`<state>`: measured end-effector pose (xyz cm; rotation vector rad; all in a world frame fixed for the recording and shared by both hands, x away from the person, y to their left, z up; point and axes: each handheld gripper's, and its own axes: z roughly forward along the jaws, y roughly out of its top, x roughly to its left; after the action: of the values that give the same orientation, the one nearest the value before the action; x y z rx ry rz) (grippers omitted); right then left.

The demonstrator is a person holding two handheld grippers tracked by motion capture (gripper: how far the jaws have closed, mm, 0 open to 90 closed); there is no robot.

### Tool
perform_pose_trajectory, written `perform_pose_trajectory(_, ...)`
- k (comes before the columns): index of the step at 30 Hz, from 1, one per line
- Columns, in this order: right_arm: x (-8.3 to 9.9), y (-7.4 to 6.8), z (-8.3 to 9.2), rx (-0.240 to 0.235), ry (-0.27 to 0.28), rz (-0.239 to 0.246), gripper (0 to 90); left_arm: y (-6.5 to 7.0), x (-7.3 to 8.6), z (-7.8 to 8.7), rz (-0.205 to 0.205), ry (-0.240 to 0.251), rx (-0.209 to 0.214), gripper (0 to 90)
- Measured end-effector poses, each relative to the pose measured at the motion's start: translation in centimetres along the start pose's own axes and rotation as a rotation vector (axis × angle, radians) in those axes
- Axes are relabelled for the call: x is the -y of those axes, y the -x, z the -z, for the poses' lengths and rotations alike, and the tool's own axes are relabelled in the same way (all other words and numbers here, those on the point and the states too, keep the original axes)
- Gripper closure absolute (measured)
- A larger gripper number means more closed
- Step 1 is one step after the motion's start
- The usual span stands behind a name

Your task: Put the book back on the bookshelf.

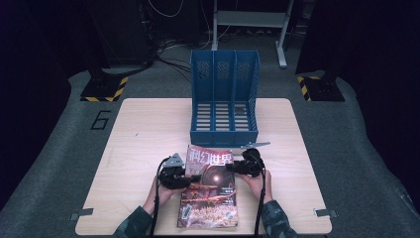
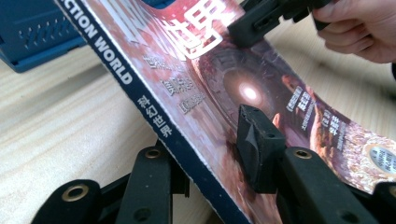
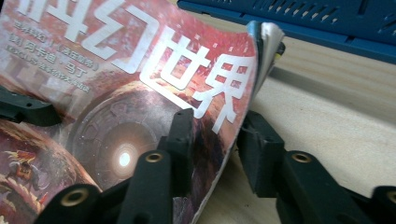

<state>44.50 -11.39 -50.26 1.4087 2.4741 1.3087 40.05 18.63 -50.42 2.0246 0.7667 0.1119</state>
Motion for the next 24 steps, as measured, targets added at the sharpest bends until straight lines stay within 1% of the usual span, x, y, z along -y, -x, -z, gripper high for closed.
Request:
perform_pose_trajectory(1,0.0,-0.1,0.1,0.004,0.002,0.004,70.1,0.0,0.0,-0.1,0.008,-0.008,-0.003,65.9)
perform_pose_trajectory(2,0.0,-0.4,0.3,0.015,0.013,0.019,73.2,0.0,-0.1,-0.2,0.015,-0.019,0.003,64.3)
perform_pose_trajectory(3,0.0,-0.4,0.3,0.015,0.013,0.019,73.2,-0.1,-0.2,-0.2,0.007,-0.025,0.001,64.3)
perform_pose_trajectory(6,0.0,-1.1,0.6,0.041,0.018,0.054,76.5,-0.2,-0.3,-0.6,0.035,-0.066,0.009,60.8)
perform_pose_trajectory(7,0.0,-1.2,0.6,0.043,0.024,0.07,77.5,-0.3,-0.3,-0.7,0.039,-0.075,0.012,59.2)
perform_pose_trajectory(9,0.0,-1.6,0.8,0.052,0.029,0.072,78.6,-0.6,-0.3,-1.0,0.055,-0.096,0.017,56.0)
perform_pose_trajectory(10,-0.1,-2.0,1.0,0.063,0.044,0.1,79.8,-0.8,-0.2,-1.2,0.08,-0.107,0.034,53.5)
perform_pose_trajectory(11,-0.1,-2.0,1.0,0.063,0.044,0.1,79.8,-0.8,-0.2,-1.2,0.08,-0.107,0.034,52.4)
perform_pose_trajectory(12,-0.1,-2.3,1.1,0.072,0.046,0.1,80.2,-1.0,-0.1,-1.3,0.1,-0.116,0.039,52.4)
perform_pose_trajectory(13,-0.1,-2.6,1.2,0.07,0.053,0.12,81.0,-1.4,0.1,-1.6,0.133,-0.125,0.051,50.0)
perform_pose_trajectory(14,-0.1,-2.6,1.2,0.07,0.053,0.12,81.0,-1.4,0.1,-1.6,0.133,-0.125,0.051,48.4)
perform_pose_trajectory(15,-0.1,-2.7,1.2,0.078,0.062,0.136,81.2,-1.6,0.1,-1.6,0.146,-0.135,0.059,48.4)
perform_pose_trajectory(16,-0.1,-3.0,1.4,0.076,0.068,0.144,81.6,-1.6,0.2,-1.7,0.157,-0.135,0.058,46.7)
perform_pose_trajectory(17,-0.1,-3.0,1.4,0.076,0.068,0.144,81.6,-1.8,0.2,-1.8,0.166,-0.135,0.064,46.7)
perform_pose_trajectory(18,-0.1,-3.2,1.5,0.077,0.076,0.155,81.9,-1.9,0.1,-1.8,0.177,-0.134,0.07,45.2)
perform_pose_trajectory(19,-0.2,-3.2,1.6,0.076,0.08,0.162,81.9,-2.1,0.1,-1.8,0.185,-0.134,0.067,44.6)
perform_pose_trajectory(21,-0.2,-3.3,1.7,0.076,0.085,0.163,82.0,-2.1,0.0,-1.9,0.19,-0.135,0.06,43.9)
perform_pose_trajectory(22,-0.2,-3.4,1.8,0.074,0.097,0.177,82.1,-2.1,-0.1,-1.9,0.188,-0.135,0.057,42.6)
perform_pose_trajectory(24,-0.3,-3.7,2.0,0.073,0.108,0.189,82.2,-2.3,-0.3,-2.0,0.193,-0.138,0.054,40.5)
